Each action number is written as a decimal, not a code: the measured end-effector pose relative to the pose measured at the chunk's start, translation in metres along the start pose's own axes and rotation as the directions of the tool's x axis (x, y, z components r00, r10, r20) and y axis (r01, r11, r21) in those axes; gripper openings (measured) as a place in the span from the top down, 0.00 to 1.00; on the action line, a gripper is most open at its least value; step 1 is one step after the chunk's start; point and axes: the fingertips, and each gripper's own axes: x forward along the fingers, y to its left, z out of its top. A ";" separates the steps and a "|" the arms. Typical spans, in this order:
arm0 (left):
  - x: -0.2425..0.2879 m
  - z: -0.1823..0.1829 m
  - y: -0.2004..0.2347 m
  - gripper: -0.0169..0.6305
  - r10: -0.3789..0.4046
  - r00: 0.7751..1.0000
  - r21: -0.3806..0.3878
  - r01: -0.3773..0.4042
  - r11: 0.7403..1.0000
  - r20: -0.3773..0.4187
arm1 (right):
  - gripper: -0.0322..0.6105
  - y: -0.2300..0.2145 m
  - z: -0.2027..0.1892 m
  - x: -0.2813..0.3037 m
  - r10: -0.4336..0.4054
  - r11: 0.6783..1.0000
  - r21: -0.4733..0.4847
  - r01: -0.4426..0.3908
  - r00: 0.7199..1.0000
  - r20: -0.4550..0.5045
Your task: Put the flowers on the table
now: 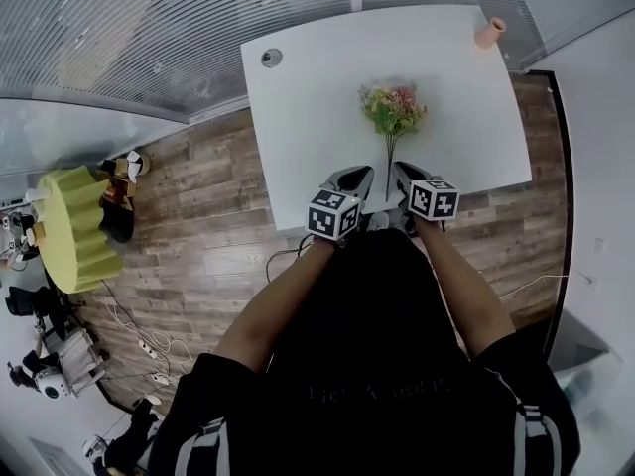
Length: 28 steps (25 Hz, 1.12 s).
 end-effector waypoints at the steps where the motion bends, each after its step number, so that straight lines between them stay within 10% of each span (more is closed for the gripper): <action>1: -0.001 0.001 -0.003 0.95 -0.005 1.000 0.017 0.005 1.000 0.002 | 0.89 0.004 0.001 -0.003 0.009 1.000 -0.025 -0.009 1.000 0.007; 28: -0.072 0.031 -0.070 0.95 -0.095 0.986 0.263 0.056 0.963 0.137 | 0.90 0.110 0.037 -0.113 0.210 0.941 -0.310 -0.135 0.951 0.226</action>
